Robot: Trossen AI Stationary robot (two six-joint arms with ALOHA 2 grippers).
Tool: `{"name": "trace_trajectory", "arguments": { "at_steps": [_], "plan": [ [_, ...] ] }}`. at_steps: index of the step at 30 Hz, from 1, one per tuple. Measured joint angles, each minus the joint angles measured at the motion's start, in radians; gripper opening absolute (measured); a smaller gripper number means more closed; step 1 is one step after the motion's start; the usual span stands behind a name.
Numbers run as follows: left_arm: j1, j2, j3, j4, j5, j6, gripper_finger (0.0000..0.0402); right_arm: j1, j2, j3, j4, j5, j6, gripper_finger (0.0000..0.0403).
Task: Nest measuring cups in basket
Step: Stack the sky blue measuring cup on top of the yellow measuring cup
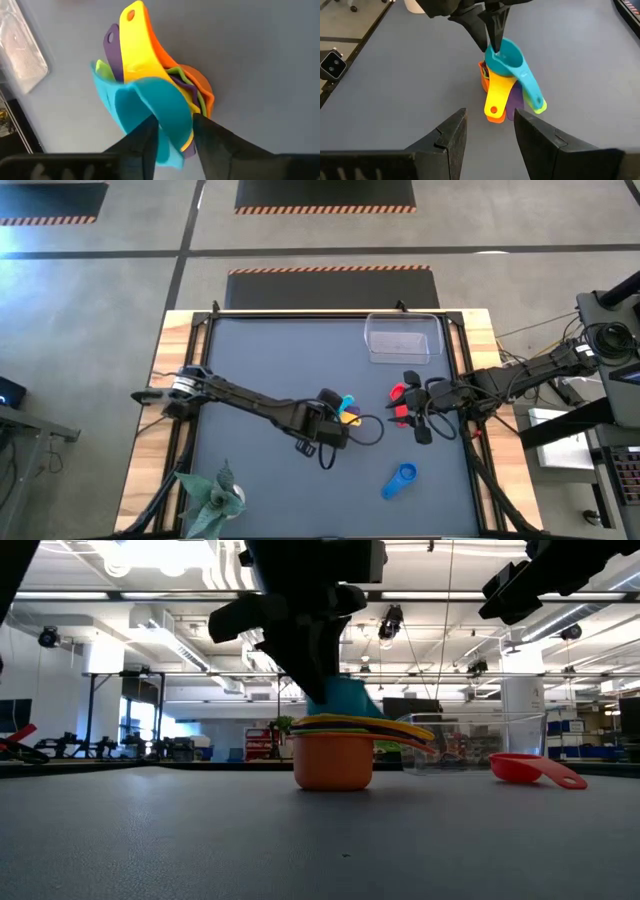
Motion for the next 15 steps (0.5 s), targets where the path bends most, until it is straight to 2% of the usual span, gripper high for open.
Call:
{"name": "trace_trajectory", "arguments": {
  "at_steps": [9, 13, 15],
  "plan": [
    [0.0, 0.0, -0.003, -0.027, 0.0, -0.093, 0.0172, 0.0, 0.0, 0.0, 0.0, 0.0, 0.0, 0.015],
    [0.0, -0.003, 0.037, -0.121, -0.028, -0.278, 0.0183, 0.0, 0.0, 0.0, -0.008, 0.016, 0.035, 0.015],
    [-0.002, -0.023, 0.043, -0.142, -0.036, -0.356, 0.018, 0.0, 0.0, 0.0, -0.047, 0.093, 0.132, 0.015]
  ]
}}
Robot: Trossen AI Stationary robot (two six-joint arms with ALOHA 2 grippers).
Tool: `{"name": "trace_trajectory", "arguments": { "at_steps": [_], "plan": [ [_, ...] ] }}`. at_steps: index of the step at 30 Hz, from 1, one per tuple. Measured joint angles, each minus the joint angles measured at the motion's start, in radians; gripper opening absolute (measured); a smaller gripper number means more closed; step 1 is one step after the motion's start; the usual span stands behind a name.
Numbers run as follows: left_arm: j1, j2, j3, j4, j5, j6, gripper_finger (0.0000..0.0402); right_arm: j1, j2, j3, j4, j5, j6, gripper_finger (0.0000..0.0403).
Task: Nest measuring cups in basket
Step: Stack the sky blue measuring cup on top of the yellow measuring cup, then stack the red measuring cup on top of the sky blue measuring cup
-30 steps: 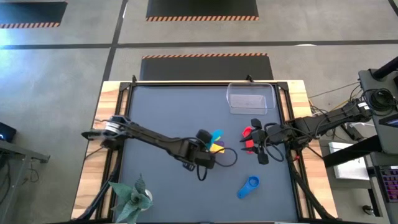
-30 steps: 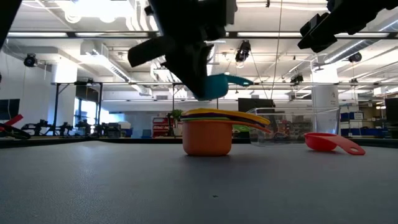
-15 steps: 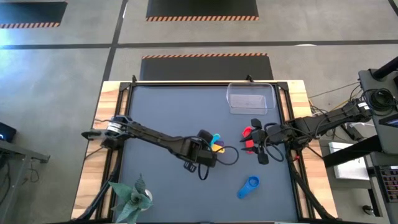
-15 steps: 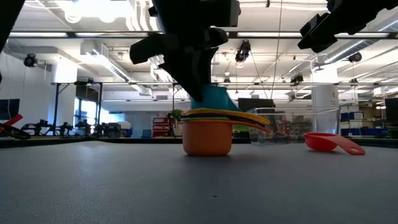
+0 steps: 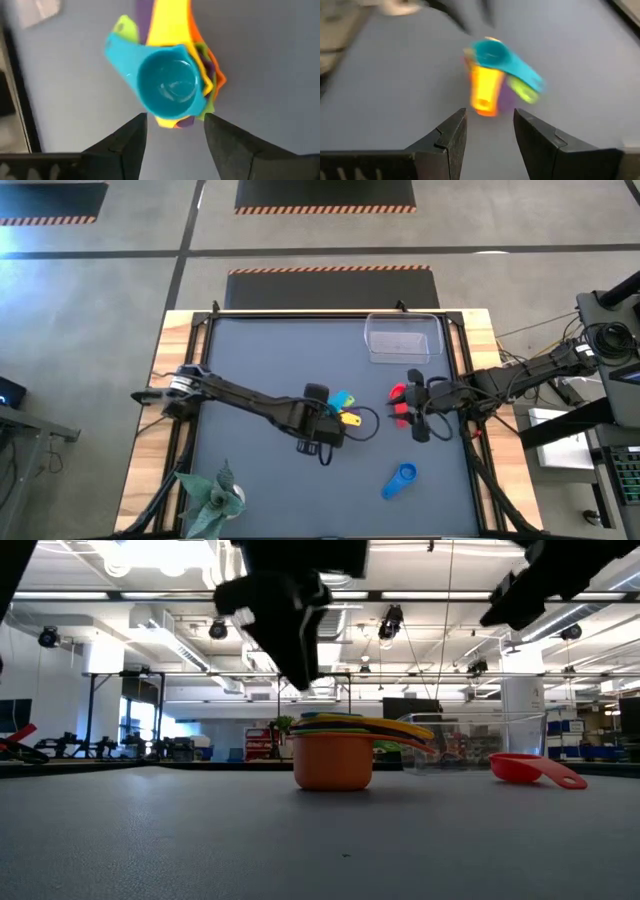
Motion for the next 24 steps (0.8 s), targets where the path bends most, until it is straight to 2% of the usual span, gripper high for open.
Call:
{"name": "trace_trajectory", "arguments": {
  "at_steps": [4, 7, 10, 15, 19, 24],
  "plan": [
    [-0.025, -0.058, -0.013, 0.054, -0.063, -0.071, 0.0158, -0.001, 0.0, 0.0, -0.146, 0.144, 0.2, 0.015],
    [-0.043, -0.109, -0.048, 0.152, -0.095, -0.076, 0.0141, -0.001, 0.0, 0.0, -0.265, 0.173, 0.339, 0.015],
    [-0.05, -0.179, -0.133, 0.32, -0.098, -0.056, 0.0129, -0.001, 0.0, -0.002, -0.337, 0.187, 0.477, 0.015],
    [-0.052, -0.318, -0.375, 0.731, -0.098, -0.029, 0.0119, -0.001, 0.0, -0.006, -0.426, 0.194, 0.585, 0.015],
    [-0.053, -0.416, -0.591, 1.182, -0.098, -0.034, 0.0119, -0.022, -0.002, -0.025, -0.444, 0.201, 0.619, 0.015],
    [-0.055, -0.451, -0.807, 1.697, -0.097, -0.026, 0.0119, -0.114, -0.002, -0.077, -0.442, 0.194, 0.621, 0.0151]
  ]
}}
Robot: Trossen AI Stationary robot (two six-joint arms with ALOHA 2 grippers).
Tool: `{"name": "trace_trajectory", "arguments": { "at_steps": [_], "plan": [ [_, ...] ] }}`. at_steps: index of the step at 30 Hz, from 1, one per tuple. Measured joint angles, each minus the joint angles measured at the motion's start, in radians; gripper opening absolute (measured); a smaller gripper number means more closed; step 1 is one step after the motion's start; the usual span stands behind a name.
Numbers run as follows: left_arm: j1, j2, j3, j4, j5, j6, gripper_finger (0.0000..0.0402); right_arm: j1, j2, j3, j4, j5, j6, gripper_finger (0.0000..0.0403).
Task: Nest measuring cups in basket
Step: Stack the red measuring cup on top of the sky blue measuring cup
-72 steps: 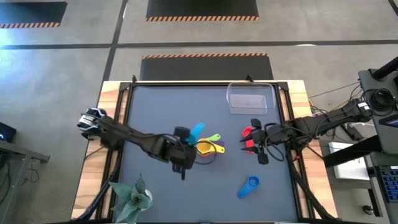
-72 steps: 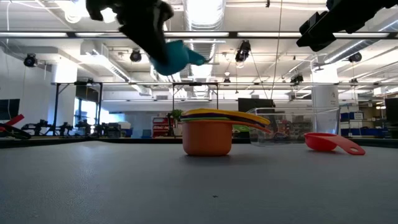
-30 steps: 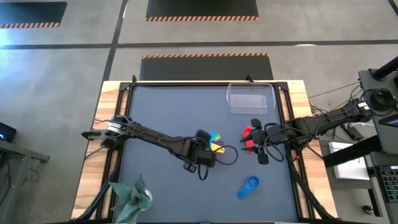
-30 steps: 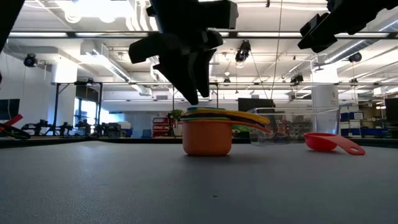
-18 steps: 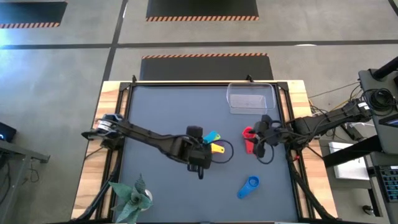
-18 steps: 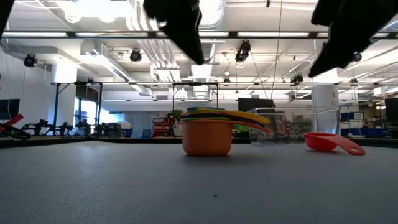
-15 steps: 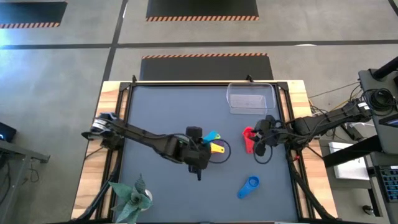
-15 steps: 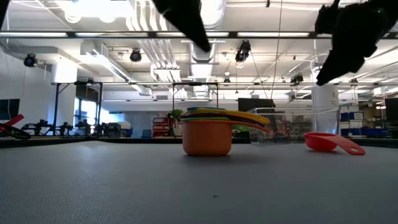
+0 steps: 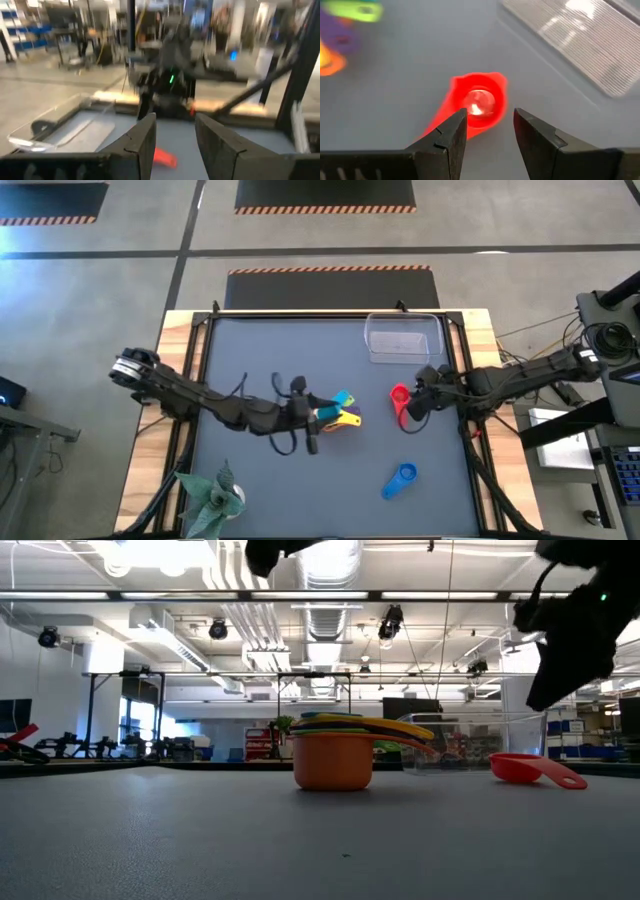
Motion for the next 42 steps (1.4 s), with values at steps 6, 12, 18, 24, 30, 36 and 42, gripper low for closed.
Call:
{"name": "trace_trajectory", "arguments": {
  "at_steps": [6, 12, 18, 24, 30, 36, 42],
  "plan": [
    [0.0, 0.04, -0.135, 0.347, 0.0, 0.022, 0.0119, -0.185, 0.0, -0.088, 0.091, -0.106, -0.048, 0.0151],
    [0.002, 0.055, -0.157, 0.402, -0.004, 0.027, 0.0119, -0.307, 0.009, -0.15, 0.28, -0.254, -0.149, 0.0151],
    [0.002, 0.055, -0.142, 0.373, -0.004, 0.027, 0.0119, -0.374, 0.029, -0.178, 0.285, -0.265, -0.186, 0.0151],
    [0.002, 0.055, -0.142, 0.369, -0.004, 0.027, 0.0119, -0.379, 0.043, -0.229, 0.333, -0.298, -0.186, 0.015],
    [0.002, 0.055, -0.142, 0.362, -0.004, 0.027, 0.0119, -0.379, 0.042, -0.252, 0.366, -0.349, -0.222, 0.0114],
    [0.002, 0.055, -0.143, 0.359, -0.005, 0.027, 0.0119, -0.379, 0.041, -0.206, 0.371, -0.349, -0.266, 0.0017],
    [0.002, 0.055, -0.143, 0.353, -0.006, 0.03, 0.0119, -0.377, 0.041, -0.069, 0.394, -0.404, -0.41, 0.001]
  ]
}}
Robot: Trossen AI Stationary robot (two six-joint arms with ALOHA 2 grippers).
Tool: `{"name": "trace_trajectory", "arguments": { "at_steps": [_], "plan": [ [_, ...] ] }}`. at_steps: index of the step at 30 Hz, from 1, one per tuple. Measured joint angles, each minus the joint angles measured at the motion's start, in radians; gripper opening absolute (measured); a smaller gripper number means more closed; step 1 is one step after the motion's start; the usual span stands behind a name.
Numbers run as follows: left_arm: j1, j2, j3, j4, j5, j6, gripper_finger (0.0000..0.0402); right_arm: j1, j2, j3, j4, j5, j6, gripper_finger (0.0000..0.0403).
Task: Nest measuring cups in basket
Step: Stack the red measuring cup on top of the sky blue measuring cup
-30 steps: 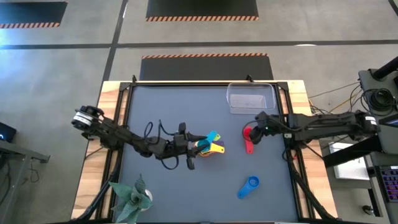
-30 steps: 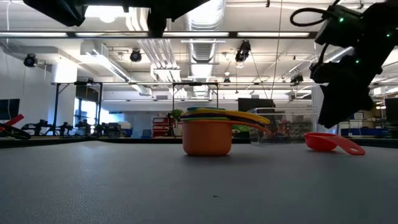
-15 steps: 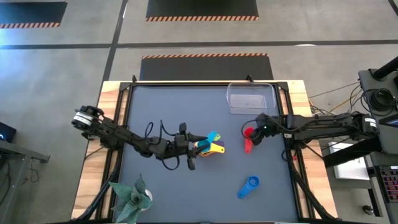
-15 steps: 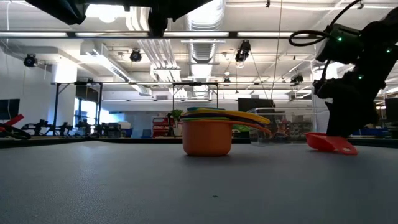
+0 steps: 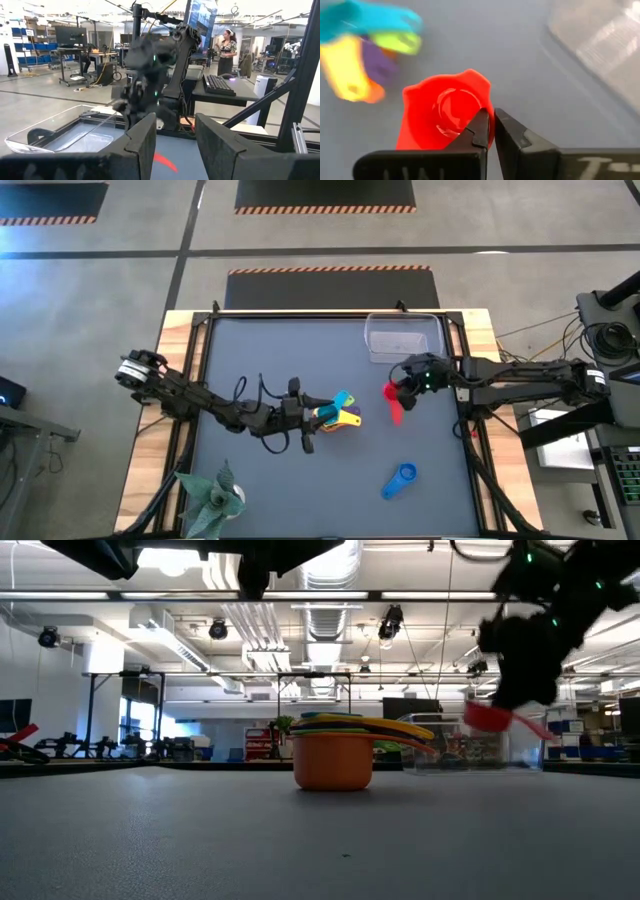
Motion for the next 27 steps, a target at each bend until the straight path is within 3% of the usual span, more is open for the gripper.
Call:
{"name": "trace_trajectory", "arguments": {
  "at_steps": [7, 15, 19, 27],
  "plan": [
    [0.0, -0.007, 0.0, 0.01, 0.0, 0.001, 0.0119, 0.0, 0.026, 0.19, 0.004, -0.013, -0.221, 0.0009],
    [-0.006, -0.067, -0.036, 0.018, 0.0, 0.033, 0.0119, 0.01, 0.203, 0.388, 0.007, -0.104, -0.34, 0.0009],
    [-0.006, -0.116, -0.113, 0.062, -0.001, 0.025, 0.0119, 0.035, 0.332, 0.472, 0.003, -0.13, -0.407, 0.0009],
    [-0.009, -0.234, -0.339, 0.3, -0.002, -0.025, 0.0119, 0.108, 0.606, 0.671, -0.049, -0.147, -0.565, 0.0009]
  ]
}}
